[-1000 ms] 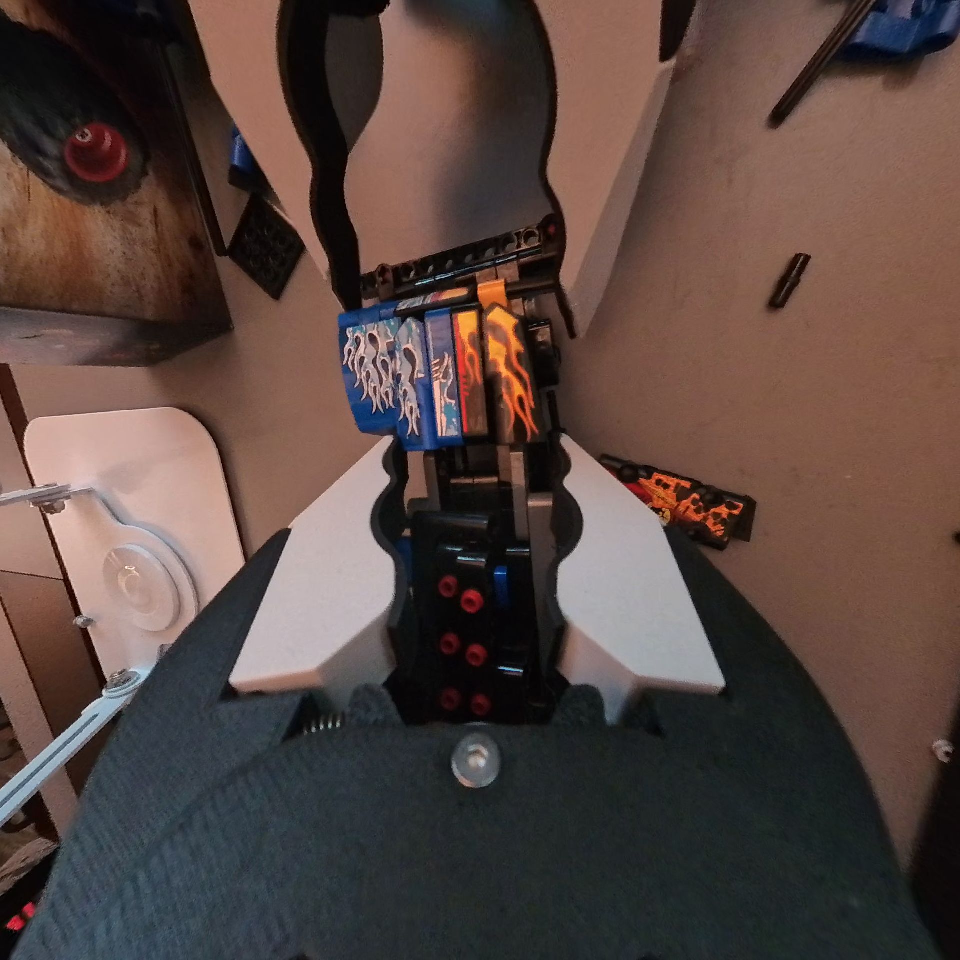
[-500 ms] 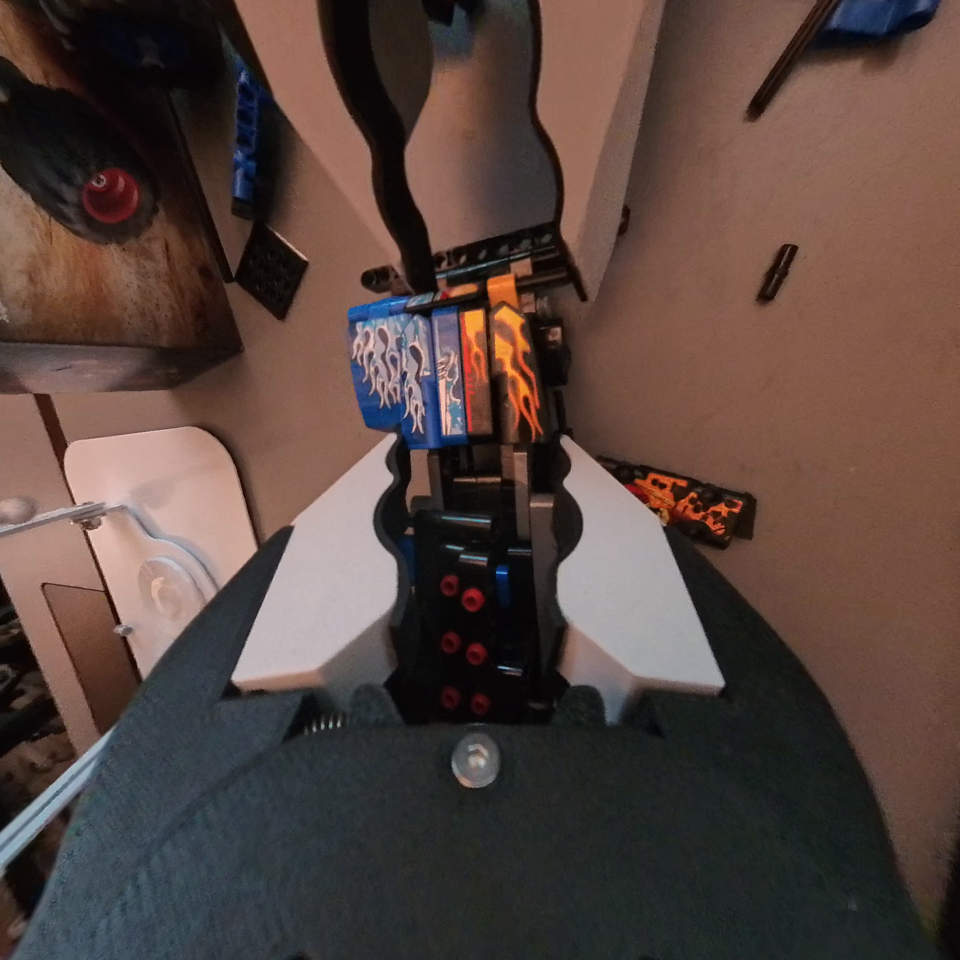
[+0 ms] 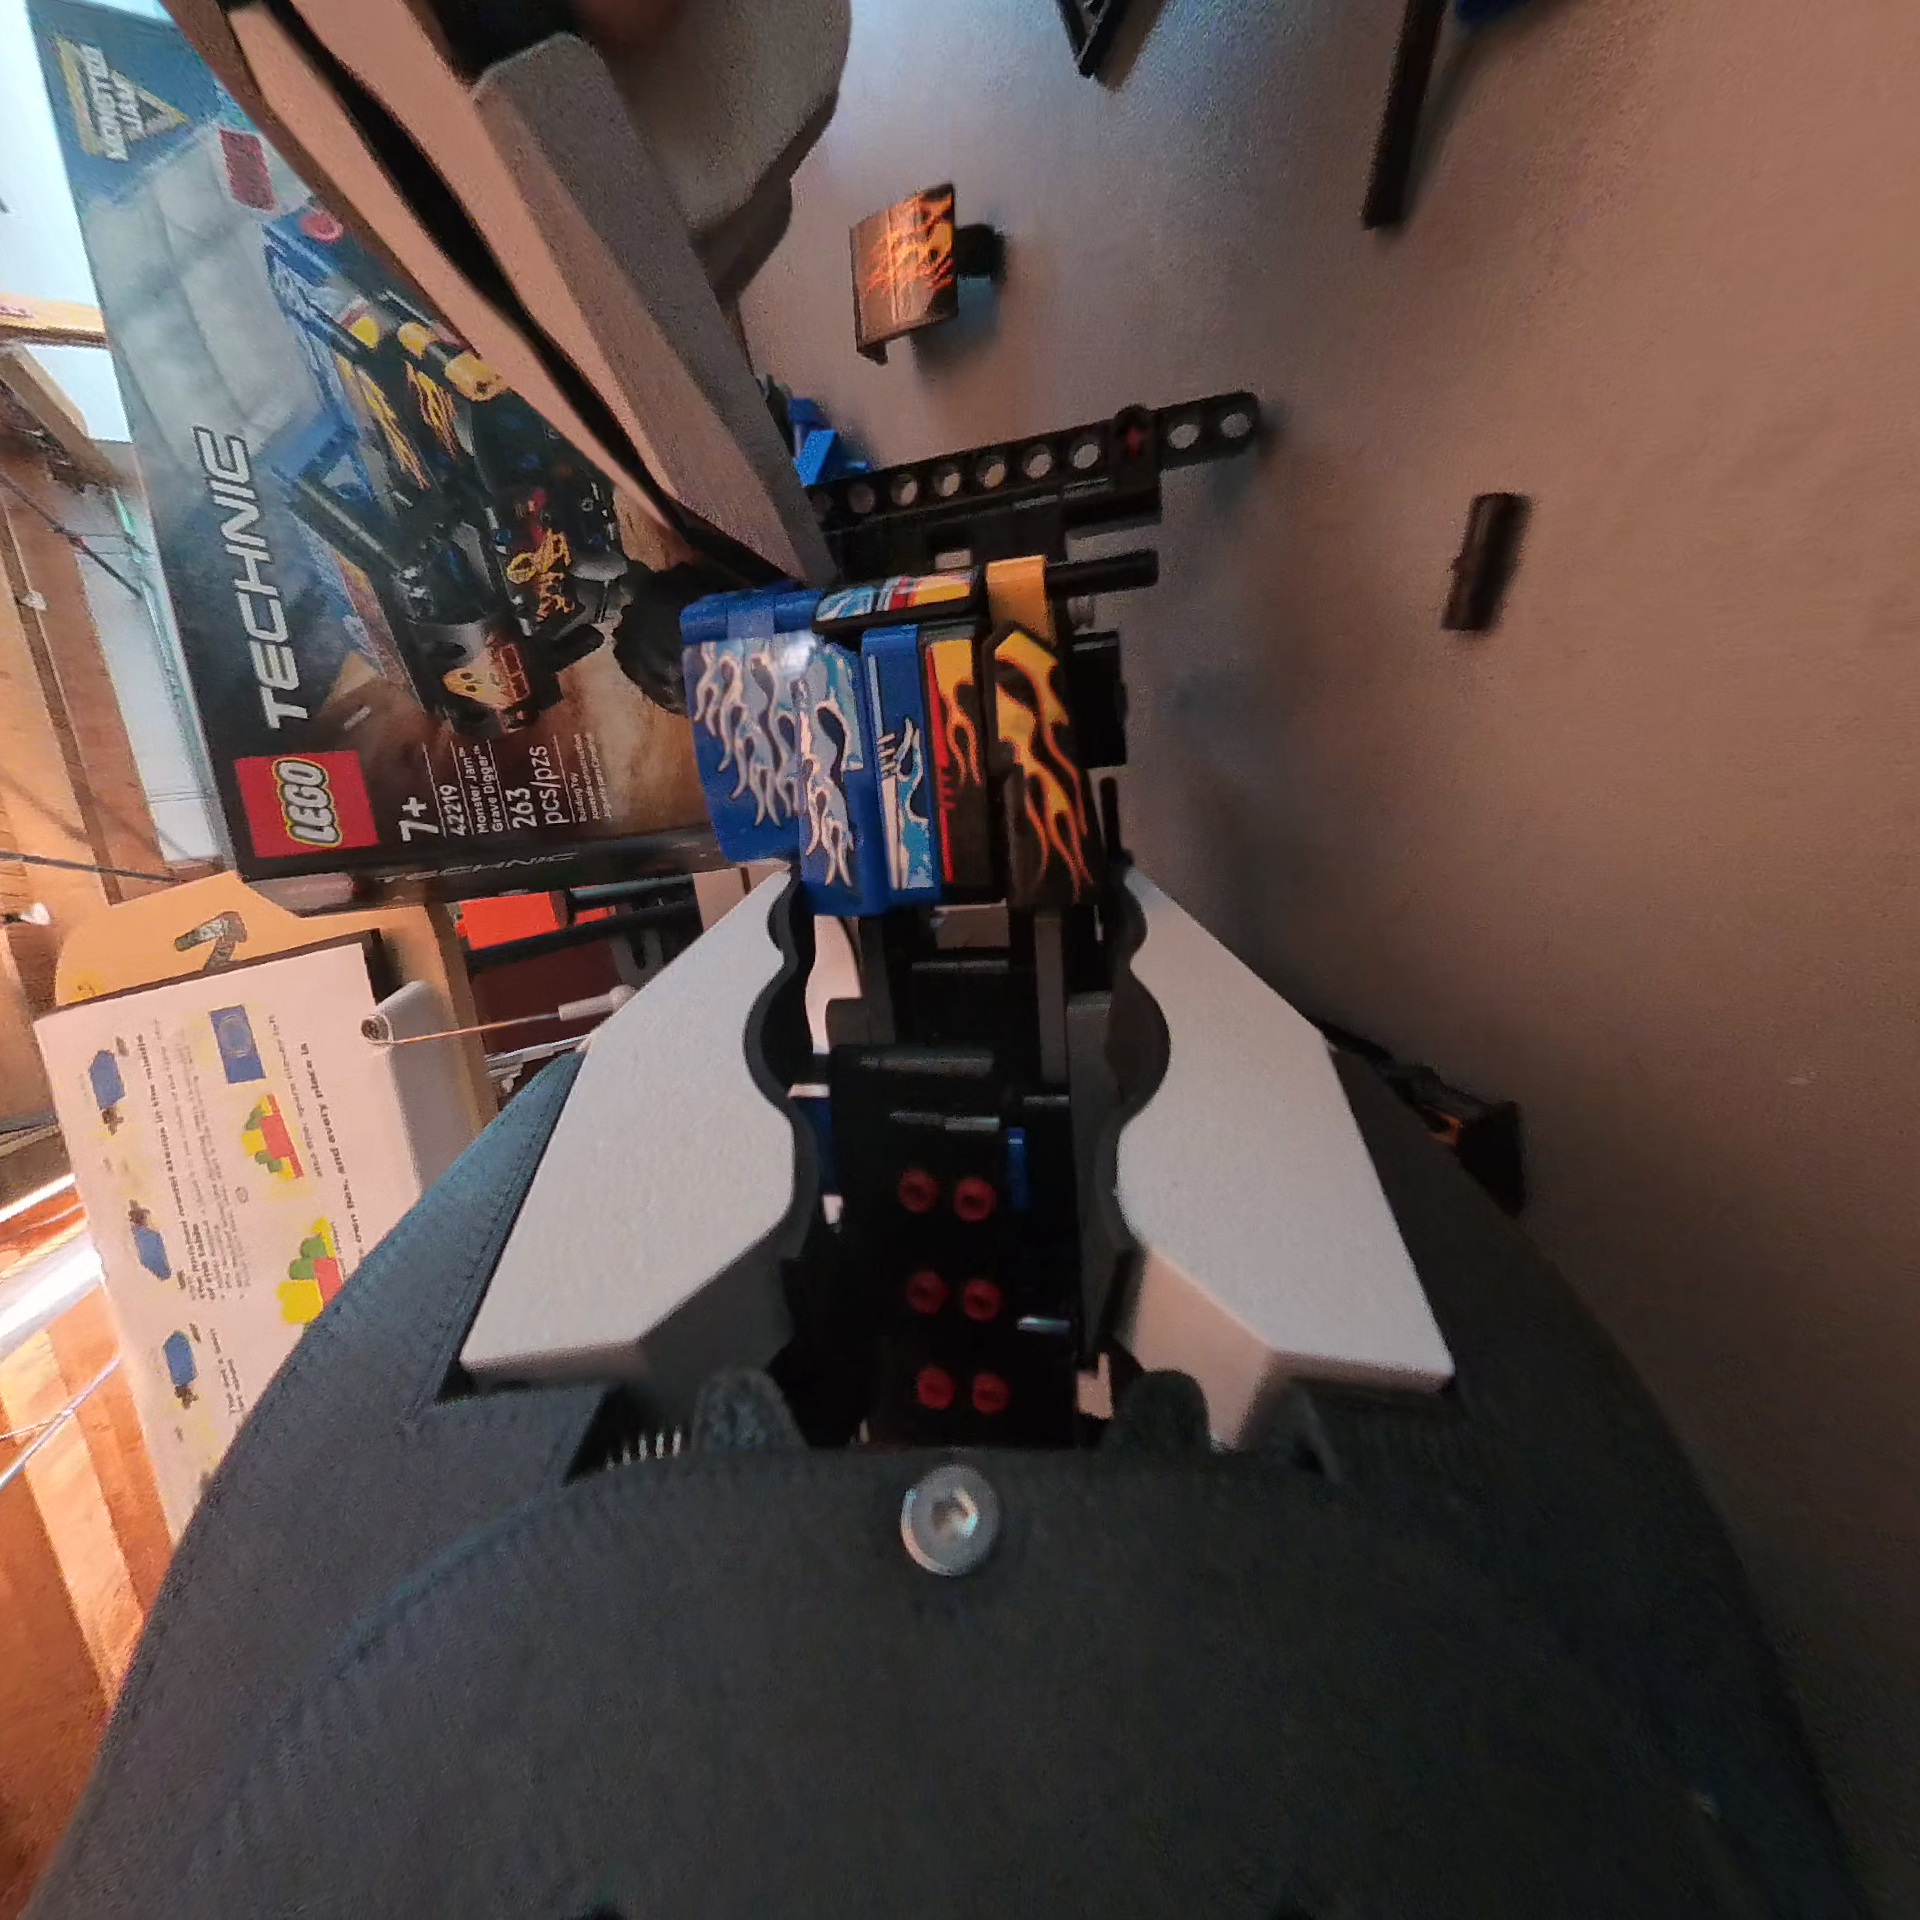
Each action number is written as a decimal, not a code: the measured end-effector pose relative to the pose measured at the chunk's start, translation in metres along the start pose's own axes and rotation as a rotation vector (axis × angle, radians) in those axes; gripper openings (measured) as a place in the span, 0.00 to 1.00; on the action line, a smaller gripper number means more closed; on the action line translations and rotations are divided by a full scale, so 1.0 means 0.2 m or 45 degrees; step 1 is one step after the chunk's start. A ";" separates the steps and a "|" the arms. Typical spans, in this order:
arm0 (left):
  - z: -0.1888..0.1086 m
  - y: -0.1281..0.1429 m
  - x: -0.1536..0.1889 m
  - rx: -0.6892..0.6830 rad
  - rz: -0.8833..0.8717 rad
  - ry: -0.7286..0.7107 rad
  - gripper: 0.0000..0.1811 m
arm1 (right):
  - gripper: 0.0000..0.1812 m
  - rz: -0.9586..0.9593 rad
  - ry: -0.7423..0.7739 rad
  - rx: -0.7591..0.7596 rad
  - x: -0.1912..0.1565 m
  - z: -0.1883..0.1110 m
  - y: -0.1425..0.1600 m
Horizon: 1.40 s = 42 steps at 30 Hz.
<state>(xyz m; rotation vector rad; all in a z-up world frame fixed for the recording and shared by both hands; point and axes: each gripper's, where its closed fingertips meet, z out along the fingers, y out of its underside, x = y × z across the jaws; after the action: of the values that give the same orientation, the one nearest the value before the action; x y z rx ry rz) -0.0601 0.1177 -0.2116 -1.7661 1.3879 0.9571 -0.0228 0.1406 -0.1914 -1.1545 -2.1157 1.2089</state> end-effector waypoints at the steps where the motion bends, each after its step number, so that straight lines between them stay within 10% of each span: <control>1: -0.02 -0.01 0.01 0.006 -0.007 0.000 0.30 | 0.00 -0.045 -0.001 0.008 -0.02 0.00 -0.01; 21: -0.20 -0.10 0.03 0.265 -0.608 0.356 0.38 | 0.06 -0.290 0.006 -0.034 -0.21 0.04 -0.05; 29: -0.18 -0.12 0.05 0.260 -0.709 0.464 0.24 | 0.06 -0.305 -0.003 -0.097 -0.22 0.08 0.00; 42: -0.15 -0.08 0.04 0.096 -0.555 0.320 0.31 | 0.09 -0.327 0.098 -0.106 -0.19 0.09 -0.02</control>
<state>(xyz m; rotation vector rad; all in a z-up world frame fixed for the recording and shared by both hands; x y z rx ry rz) -0.0390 0.0916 -0.2030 -2.0671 1.0948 0.4566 -0.0166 0.0999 -0.1965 -0.9122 -2.1937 0.9541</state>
